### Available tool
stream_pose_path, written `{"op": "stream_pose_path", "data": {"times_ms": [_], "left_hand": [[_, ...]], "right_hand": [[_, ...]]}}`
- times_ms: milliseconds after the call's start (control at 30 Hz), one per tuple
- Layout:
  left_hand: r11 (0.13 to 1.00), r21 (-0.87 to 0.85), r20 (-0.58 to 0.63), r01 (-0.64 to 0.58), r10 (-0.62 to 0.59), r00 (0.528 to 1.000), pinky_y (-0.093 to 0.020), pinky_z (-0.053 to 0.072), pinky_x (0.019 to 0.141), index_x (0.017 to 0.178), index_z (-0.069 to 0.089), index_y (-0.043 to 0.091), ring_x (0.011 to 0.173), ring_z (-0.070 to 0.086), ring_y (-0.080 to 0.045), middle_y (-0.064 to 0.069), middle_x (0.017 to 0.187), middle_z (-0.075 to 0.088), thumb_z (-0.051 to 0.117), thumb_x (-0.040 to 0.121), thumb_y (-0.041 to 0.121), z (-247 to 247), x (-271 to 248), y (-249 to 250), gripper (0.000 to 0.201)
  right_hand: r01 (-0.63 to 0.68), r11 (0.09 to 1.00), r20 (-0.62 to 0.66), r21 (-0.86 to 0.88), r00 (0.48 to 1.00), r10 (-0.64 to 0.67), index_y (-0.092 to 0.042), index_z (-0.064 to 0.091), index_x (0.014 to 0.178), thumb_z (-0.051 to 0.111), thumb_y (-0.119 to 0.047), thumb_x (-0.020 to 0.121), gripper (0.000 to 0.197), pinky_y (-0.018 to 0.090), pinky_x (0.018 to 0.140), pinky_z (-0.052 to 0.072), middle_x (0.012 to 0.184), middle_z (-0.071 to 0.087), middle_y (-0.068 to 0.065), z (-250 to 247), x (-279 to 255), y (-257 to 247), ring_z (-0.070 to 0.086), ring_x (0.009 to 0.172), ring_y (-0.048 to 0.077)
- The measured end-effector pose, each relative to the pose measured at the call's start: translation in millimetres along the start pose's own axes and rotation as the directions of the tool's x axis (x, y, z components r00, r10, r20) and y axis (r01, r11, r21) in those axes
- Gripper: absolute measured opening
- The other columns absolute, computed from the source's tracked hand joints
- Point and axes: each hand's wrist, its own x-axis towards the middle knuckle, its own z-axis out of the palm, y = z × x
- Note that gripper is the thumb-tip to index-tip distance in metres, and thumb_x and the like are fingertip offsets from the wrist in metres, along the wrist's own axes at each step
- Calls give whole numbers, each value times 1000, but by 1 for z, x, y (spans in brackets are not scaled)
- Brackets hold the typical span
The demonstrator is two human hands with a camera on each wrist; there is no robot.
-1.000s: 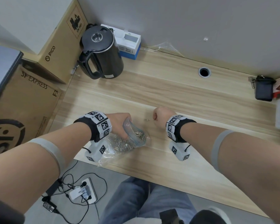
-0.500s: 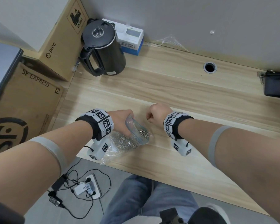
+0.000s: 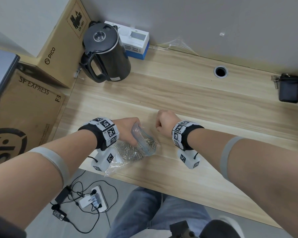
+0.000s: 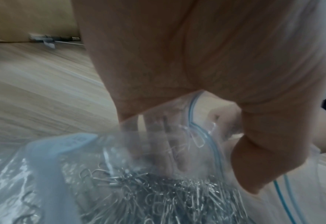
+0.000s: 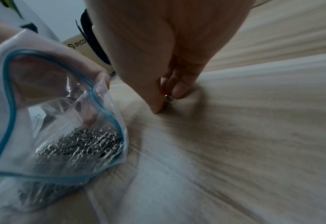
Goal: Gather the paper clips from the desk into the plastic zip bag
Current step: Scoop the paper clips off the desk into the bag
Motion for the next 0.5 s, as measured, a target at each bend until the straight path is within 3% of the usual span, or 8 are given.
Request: {"op": "stream_pose_path", "data": {"times_ms": [100, 200, 367, 500], "left_hand": [[1000, -18, -8, 0, 0, 1000, -35, 53, 77, 122, 45, 28, 95, 62, -21, -1, 107, 59, 86, 68, 27, 2, 3, 0, 67], [1000, -20, -19, -2, 2, 1000, -31, 51, 71, 119, 45, 30, 88, 61, -19, -1, 103, 61, 85, 67, 27, 4, 5, 0, 65], [1000, -7, -18, 0, 0, 1000, -35, 54, 76, 117, 44, 32, 93, 63, -22, 0, 104, 61, 85, 66, 29, 3, 6, 4, 66], [1000, -14, -10, 6, -6, 1000, -39, 56, 79, 118, 44, 32, 95, 64, -22, -1, 106, 61, 84, 61, 34, 2, 6, 4, 69]], "right_hand": [[30, 1000, -64, 9, 998, -29, -7, 70, 74, 57, 5, 79, 18, 23, 76, 41, 108, 62, 6, 6, 1, 2, 62, 94, 25], [39, 999, -61, 15, 997, -38, -5, 71, 75, 57, 8, 78, 19, 23, 77, 42, 110, 63, 7, 7, 5, 2, 62, 94, 26], [53, 999, -19, 3, 998, -53, -4, 72, 88, 57, 8, 78, 22, 34, 88, 49, 111, 65, 10, 3, 10, 0, 63, 98, 28], [81, 996, -47, 30, 996, -80, -3, 69, 95, 55, 13, 74, 30, 39, 86, 50, 106, 63, 12, 3, 8, -1, 62, 94, 30]]}}
